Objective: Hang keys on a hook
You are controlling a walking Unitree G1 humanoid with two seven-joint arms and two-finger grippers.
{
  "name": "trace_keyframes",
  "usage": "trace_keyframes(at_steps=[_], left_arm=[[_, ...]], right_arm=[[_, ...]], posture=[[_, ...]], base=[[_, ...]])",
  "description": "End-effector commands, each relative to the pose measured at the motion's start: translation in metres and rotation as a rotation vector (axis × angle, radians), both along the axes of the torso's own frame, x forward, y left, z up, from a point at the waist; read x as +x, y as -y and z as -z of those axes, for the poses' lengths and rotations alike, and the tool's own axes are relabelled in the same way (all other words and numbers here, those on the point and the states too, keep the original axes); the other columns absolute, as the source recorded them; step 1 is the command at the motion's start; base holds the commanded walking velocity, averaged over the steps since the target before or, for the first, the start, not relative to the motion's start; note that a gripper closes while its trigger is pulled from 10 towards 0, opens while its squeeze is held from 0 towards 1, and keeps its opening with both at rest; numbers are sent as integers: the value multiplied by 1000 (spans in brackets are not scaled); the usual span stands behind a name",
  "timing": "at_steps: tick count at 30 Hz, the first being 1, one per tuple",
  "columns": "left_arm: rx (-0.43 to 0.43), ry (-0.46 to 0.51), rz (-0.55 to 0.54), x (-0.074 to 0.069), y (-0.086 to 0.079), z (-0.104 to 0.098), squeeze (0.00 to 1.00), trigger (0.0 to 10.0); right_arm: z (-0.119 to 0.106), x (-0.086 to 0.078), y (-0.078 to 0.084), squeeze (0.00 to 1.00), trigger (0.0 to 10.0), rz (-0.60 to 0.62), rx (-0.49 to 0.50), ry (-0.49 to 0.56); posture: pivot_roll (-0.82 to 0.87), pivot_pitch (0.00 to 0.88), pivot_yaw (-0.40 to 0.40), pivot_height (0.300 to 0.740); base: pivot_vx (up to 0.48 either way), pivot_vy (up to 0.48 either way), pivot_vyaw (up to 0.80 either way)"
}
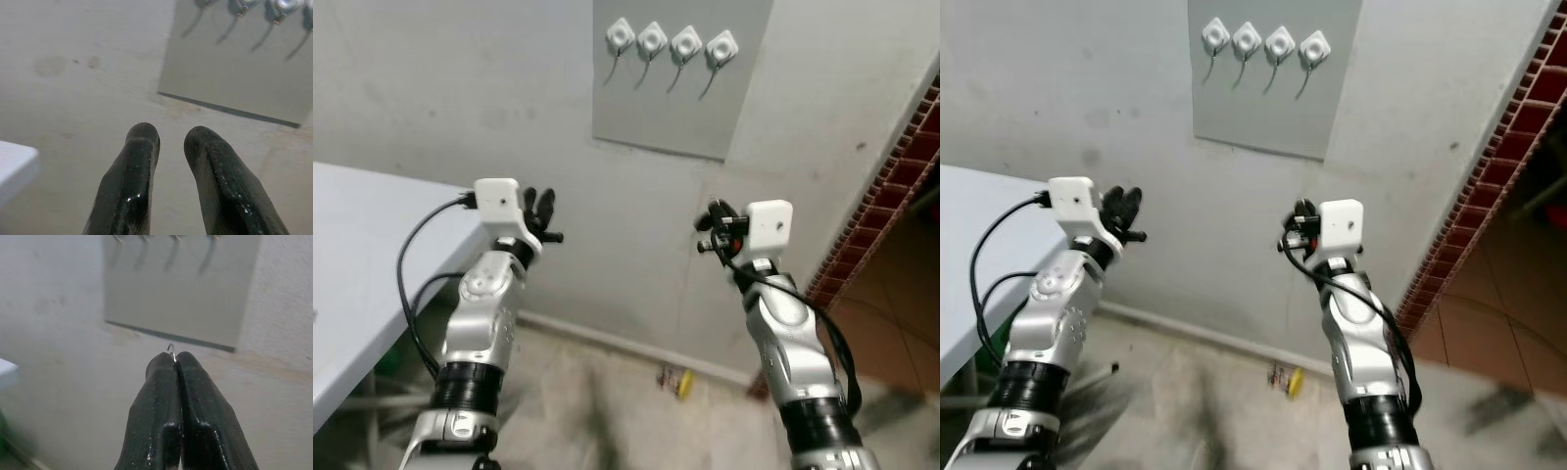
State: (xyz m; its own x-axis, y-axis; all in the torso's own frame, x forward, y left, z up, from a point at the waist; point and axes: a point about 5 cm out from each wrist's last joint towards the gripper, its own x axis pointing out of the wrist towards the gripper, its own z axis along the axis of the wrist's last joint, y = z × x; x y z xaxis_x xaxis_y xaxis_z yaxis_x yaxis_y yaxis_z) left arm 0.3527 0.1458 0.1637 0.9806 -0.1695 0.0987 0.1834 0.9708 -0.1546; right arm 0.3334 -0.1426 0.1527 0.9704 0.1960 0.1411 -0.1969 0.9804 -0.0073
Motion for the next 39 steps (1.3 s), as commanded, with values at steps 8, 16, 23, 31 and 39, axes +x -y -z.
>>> trace_keyframes(at_steps=[8, 16, 23, 31, 39], left_arm=[[6, 14, -3, 3, -3, -7, 0, 10000], [0, 16, 4, 4, -1, -7, 0, 10000], [-2, 19, 8, 4, 0, -8, 0, 10000], [-4, 20, 10, 4, 0, -8, 0, 10000], [4, 63, 8, 4, 2, -14, 0, 10000]], right_arm=[[-8, 1, -5, 0, 10000, -22, -8, 35], [-7, 0, -5, 0, 10000, -29, -16, 36], [-7, 0, -5, 0, 10000, -36, -20, 37], [-7, 0, -7, 0, 10000, -44, -23, 37], [-7, 0, -9, 0, 10000, -73, -43, 42]], posture=[[-50, 0, -38, 740], [-51, 0, -41, 740], [-51, 0, -42, 740], [-49, 0, -43, 740], [-47, 0, -41, 740]], base=[[334, 0, 0], [332, 0, 0], [332, 0, 0], [329, 0, 0], [199, 0, 0]])
